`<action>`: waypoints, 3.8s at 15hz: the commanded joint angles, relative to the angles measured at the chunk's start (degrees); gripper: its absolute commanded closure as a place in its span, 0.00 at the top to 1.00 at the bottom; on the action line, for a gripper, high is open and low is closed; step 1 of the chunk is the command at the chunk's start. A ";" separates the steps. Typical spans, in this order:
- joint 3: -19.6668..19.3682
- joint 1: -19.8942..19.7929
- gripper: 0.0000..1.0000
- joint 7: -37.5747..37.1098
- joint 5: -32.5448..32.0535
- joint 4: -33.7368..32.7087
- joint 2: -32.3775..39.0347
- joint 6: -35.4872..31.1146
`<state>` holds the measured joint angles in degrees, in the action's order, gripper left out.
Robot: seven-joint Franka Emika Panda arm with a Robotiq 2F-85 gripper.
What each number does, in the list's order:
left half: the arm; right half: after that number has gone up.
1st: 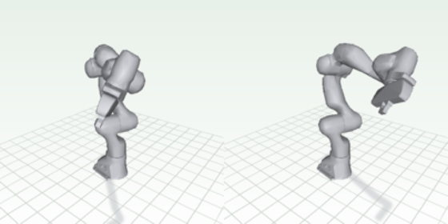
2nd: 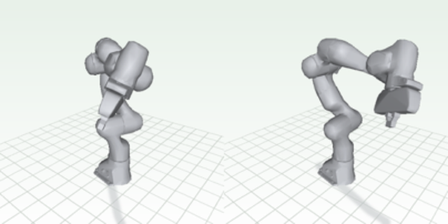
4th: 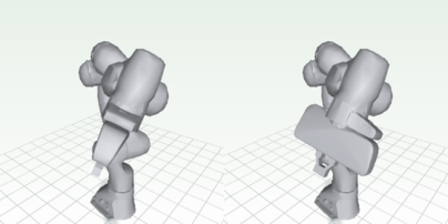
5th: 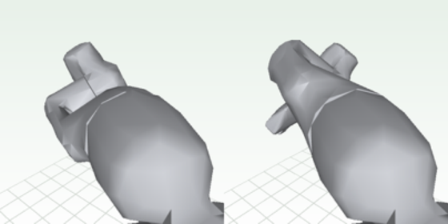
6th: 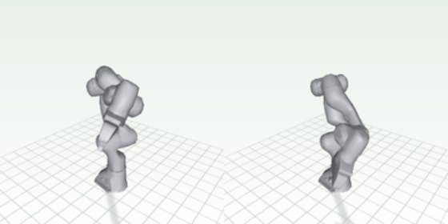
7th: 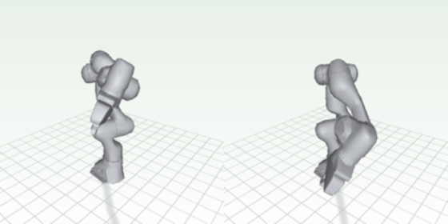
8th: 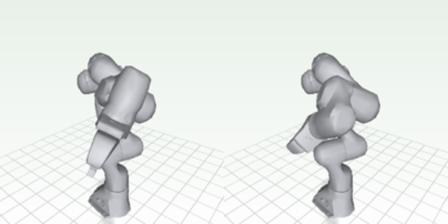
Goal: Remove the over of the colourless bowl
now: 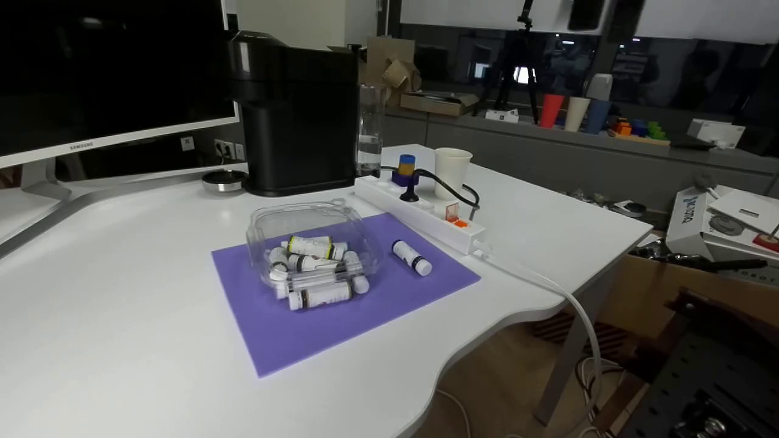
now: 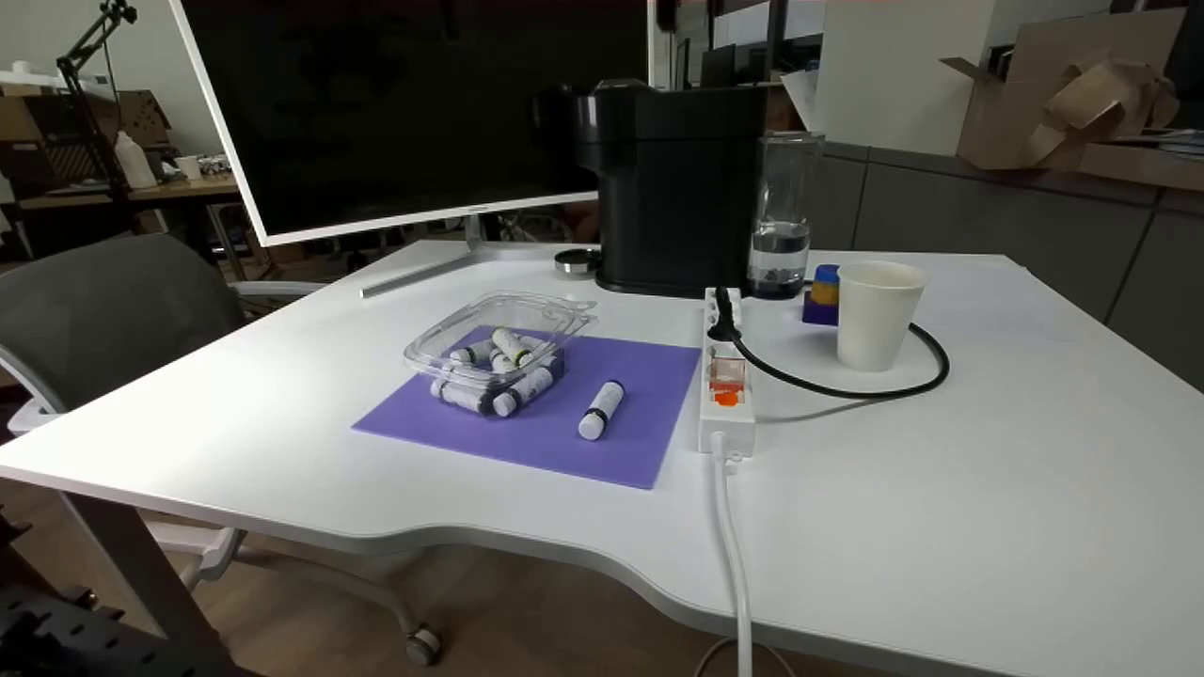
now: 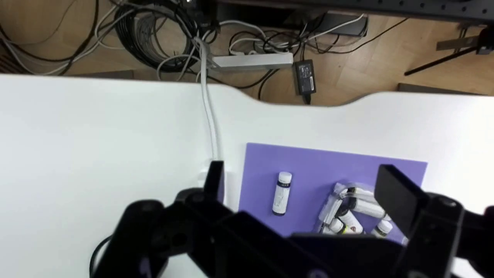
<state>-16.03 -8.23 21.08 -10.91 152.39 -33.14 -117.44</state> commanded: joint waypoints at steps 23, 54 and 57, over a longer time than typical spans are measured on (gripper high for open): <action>11.16 2.27 1.00 5.91 13.30 -30.00 51.18 -16.18; 21.55 0.24 1.00 11.42 11.73 -56.23 75.26 -3.01; 22.26 0.16 1.00 12.88 12.18 -55.65 74.61 -2.05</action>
<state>5.13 -7.32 32.53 1.18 97.31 42.22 -121.78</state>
